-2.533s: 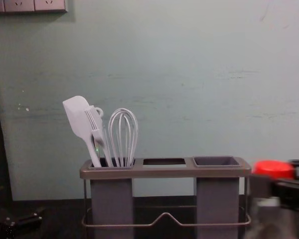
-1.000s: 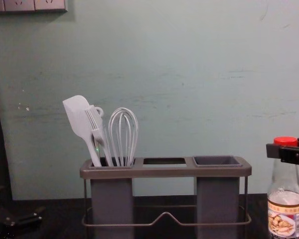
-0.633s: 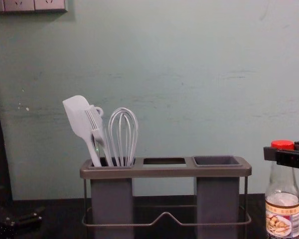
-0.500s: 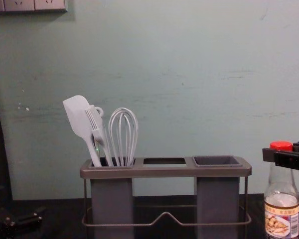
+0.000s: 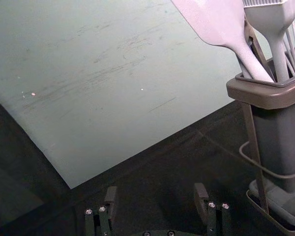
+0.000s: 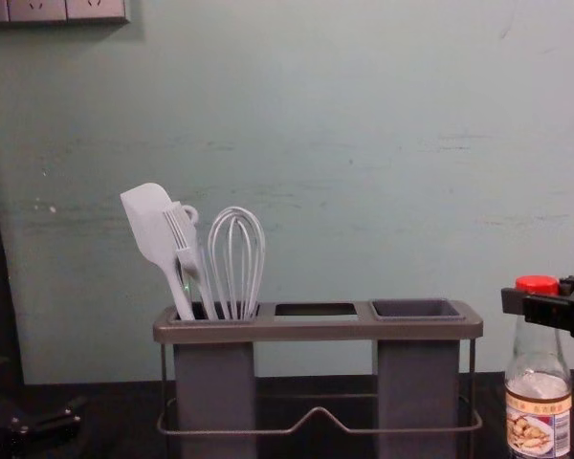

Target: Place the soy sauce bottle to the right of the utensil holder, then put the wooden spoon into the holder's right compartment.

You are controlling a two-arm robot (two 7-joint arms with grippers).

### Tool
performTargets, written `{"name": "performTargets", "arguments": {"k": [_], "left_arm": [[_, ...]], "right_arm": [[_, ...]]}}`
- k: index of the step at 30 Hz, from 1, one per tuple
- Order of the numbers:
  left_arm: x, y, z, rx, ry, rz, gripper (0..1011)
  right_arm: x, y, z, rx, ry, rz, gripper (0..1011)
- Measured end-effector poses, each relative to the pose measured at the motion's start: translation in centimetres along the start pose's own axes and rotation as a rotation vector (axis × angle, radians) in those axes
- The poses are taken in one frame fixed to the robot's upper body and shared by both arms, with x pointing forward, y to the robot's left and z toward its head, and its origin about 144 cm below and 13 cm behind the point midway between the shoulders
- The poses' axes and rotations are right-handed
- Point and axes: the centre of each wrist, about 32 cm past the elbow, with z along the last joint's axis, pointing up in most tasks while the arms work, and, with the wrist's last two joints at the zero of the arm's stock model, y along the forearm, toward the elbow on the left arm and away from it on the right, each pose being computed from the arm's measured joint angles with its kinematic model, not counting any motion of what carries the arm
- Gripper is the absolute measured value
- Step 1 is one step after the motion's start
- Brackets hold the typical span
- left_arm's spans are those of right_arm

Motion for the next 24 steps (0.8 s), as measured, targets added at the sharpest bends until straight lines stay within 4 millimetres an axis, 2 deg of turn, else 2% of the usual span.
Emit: {"name": "performTargets", "arguments": {"k": [22, 24], "left_arm": [[0.0, 0.0, 0.0, 0.0, 0.0, 0.0, 1011], [0.0, 0.0, 0.0, 0.0, 0.0, 0.0, 1011]], "right_arm": [[-0.21, 0.0, -0.77, -0.004, 0.019, -0.002, 384], [-0.2, 0.0, -0.75, -0.003, 0.019, -0.002, 446]]}}
